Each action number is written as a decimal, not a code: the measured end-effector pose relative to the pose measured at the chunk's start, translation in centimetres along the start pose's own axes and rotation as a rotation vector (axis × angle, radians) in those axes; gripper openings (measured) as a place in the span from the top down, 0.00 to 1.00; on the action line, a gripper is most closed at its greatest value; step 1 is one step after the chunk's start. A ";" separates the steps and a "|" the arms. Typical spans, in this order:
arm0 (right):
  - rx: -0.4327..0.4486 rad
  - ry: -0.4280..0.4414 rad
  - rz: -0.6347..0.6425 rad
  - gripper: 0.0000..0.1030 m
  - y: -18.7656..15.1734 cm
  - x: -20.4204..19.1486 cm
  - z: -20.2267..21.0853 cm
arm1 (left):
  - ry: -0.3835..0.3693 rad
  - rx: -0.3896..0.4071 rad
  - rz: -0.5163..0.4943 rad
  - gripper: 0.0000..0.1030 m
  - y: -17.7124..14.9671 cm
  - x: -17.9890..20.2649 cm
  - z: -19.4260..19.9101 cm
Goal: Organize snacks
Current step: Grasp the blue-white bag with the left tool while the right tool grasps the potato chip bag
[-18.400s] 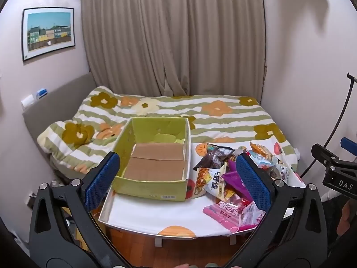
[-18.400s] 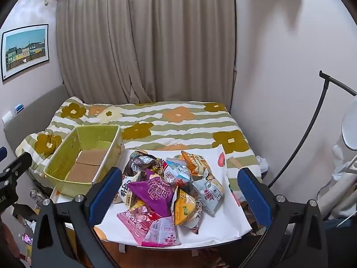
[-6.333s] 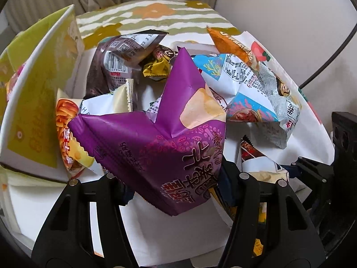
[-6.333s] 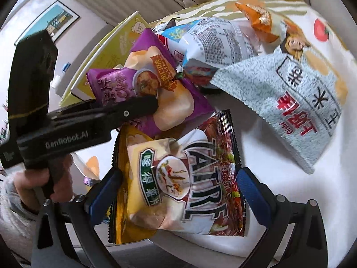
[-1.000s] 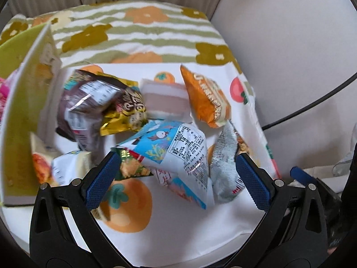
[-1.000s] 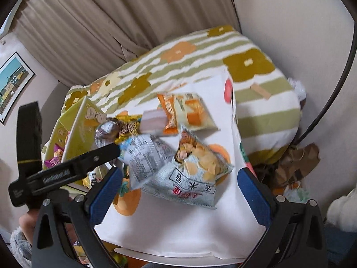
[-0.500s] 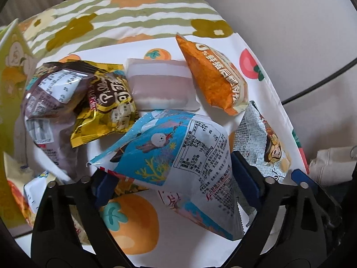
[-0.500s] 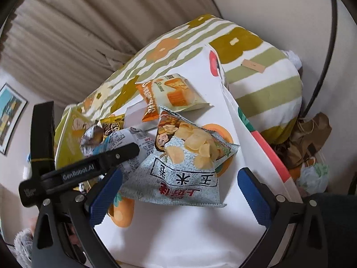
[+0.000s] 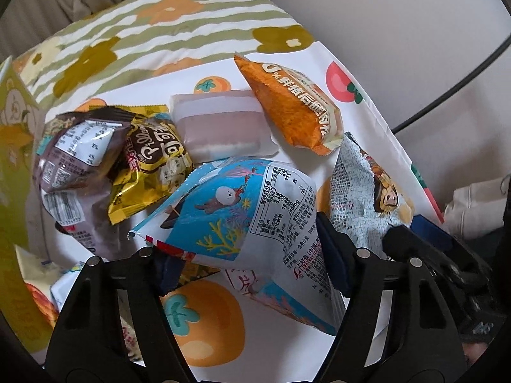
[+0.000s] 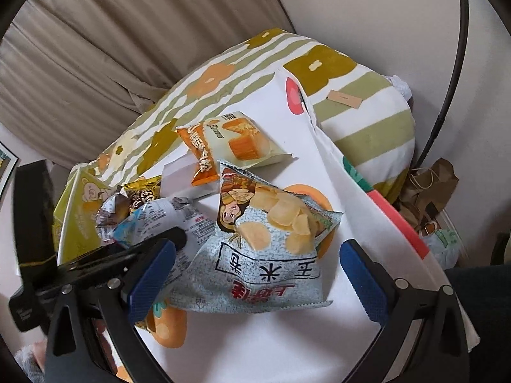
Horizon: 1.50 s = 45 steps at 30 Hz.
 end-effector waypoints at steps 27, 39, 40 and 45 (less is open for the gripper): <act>-0.055 0.048 -0.024 0.34 -1.2 0.2 -1.9 | 0.034 0.042 0.026 0.33 -1.0 -0.8 2.2; 0.006 0.090 0.152 0.35 1.3 -2.7 4.4 | 0.076 0.181 0.085 0.33 -0.4 0.5 10.1; 0.012 0.096 0.169 0.35 1.5 -3.1 5.0 | 0.086 0.200 0.094 0.33 -0.3 0.4 11.2; 0.041 0.142 0.290 0.35 3.1 -6.4 8.2 | 0.139 0.282 0.145 0.33 0.0 -0.8 16.0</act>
Point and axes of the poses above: each gripper's, at about its wrist camera, not at the fingertips, and z roughly against the way its jaws point, x to its right, y to its top, the point moved 8 cm from there along -z, roughly the way its jaws point, and after that the axes turned 2 degrees about y, right-handed, at the moved point
